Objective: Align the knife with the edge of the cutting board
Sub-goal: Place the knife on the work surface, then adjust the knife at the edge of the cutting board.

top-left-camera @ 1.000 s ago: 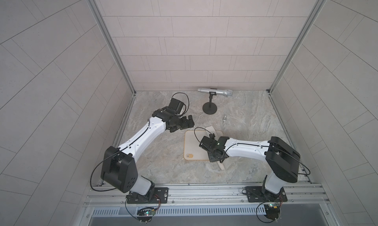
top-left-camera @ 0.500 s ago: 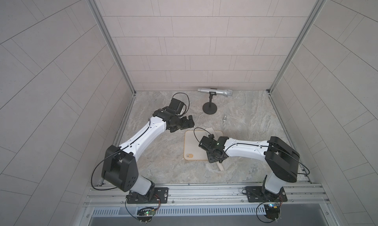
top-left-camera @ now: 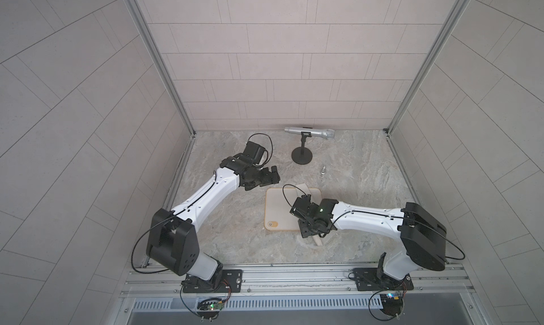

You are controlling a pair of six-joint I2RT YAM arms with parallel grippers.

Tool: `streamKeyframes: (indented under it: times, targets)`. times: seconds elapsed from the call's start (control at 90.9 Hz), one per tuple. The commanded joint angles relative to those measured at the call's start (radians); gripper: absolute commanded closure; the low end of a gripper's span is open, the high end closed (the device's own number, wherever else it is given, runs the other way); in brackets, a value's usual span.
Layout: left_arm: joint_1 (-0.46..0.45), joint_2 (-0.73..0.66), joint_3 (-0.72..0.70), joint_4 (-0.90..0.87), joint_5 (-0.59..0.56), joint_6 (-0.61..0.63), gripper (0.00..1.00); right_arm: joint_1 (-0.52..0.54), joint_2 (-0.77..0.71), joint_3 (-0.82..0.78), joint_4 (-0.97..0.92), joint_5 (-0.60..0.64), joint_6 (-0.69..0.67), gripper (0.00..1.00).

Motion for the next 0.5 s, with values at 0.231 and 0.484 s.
streamKeyframes:
  times: [0.231,0.484]
  targets:
    - [-0.006,0.018,-0.006,-0.011,0.011,0.013,0.0,0.017,-0.026,-0.067,-0.011,-0.001,0.036,0.39]
    - [-0.006,0.025,-0.006,-0.012,0.018,0.015,0.0,0.029,-0.006,-0.073,0.006,-0.009,0.044,0.43]
